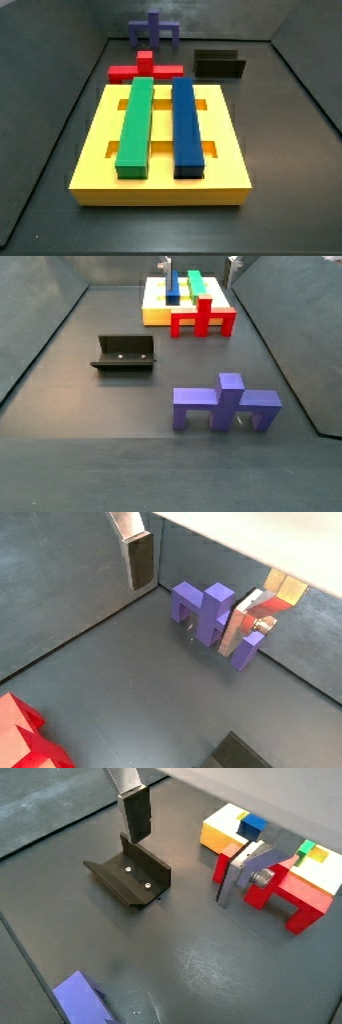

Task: Pick up the purple object. Move up. Move to above the board. Insert the purple object.
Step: Pick up the purple object.

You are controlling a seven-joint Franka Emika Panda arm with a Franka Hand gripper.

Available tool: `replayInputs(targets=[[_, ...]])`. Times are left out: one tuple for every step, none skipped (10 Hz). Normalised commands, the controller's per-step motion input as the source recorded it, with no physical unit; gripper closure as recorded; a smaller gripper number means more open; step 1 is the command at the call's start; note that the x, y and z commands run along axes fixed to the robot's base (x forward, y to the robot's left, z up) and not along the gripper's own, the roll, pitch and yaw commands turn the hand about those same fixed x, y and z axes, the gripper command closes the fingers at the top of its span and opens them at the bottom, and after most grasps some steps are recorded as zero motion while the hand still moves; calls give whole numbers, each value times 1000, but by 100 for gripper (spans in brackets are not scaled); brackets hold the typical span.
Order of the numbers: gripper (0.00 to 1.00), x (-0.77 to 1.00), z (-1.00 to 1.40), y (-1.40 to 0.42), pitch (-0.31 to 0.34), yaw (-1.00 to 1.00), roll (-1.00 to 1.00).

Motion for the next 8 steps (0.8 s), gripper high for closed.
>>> replayInputs(targets=[[0,-69,-43,-100,-60,0,0],[0,-31,-46,-51,-29,0,0],[0,-83,-3,0,-30,0,0],[0,0,0,0,-7,0,0],[0,0,-131,-157,-31,0,-4],[0,0,-117,-114,-30,-9,-14],[0,-100,-86,0,-34,-46,-13],[0,-149,-109,60,-47,-23,-19]])
